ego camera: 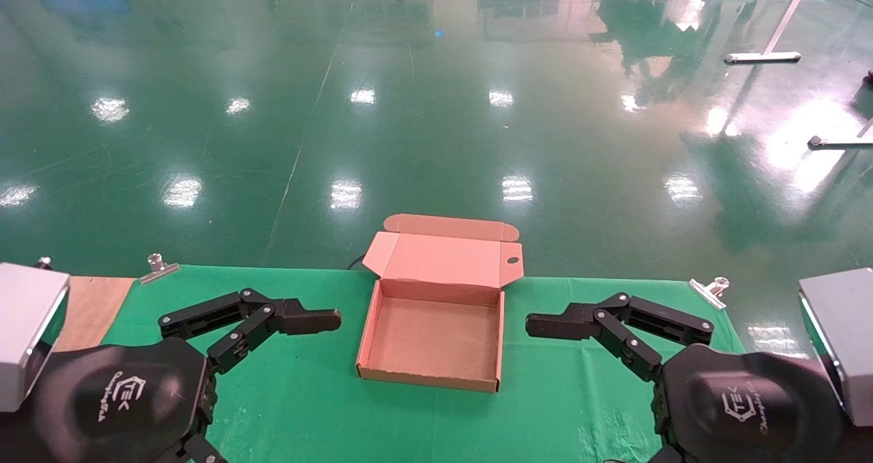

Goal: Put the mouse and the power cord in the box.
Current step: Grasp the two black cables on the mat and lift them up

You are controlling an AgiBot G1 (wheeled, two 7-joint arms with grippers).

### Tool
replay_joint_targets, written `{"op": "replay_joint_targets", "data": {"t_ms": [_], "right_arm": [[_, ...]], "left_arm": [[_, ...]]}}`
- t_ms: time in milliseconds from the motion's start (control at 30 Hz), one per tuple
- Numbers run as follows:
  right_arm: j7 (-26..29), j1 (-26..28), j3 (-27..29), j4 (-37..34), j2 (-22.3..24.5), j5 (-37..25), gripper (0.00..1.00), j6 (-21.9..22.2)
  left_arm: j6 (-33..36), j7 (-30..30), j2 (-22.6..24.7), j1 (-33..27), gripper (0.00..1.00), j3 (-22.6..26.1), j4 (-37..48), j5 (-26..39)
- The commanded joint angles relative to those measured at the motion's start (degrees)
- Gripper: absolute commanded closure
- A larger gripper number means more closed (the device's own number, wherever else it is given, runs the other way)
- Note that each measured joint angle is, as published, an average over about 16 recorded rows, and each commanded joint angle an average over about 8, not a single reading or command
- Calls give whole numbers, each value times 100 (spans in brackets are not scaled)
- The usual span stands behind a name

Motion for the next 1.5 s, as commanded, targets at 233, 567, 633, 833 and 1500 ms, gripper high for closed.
{"op": "replay_joint_targets", "data": {"t_ms": [233,567,633,833,1500], "right_arm": [[0,0,0,0,0,0,0,0],[0,0,0,0,0,0,0,0],[0,0,0,0,0,0,0,0],[0,0,1,0,1,1,0,-1],[-680,1605,-1707,184,-165,-3824,0,-455]], "left_arm": [[0,0,0,0,0,0,0,0],[0,0,0,0,0,0,0,0],[0,0,0,0,0,0,0,0],[5,1,-1,1,0,4,-4,9],[335,350,401,-1259,0,1513,340,3393]]}}
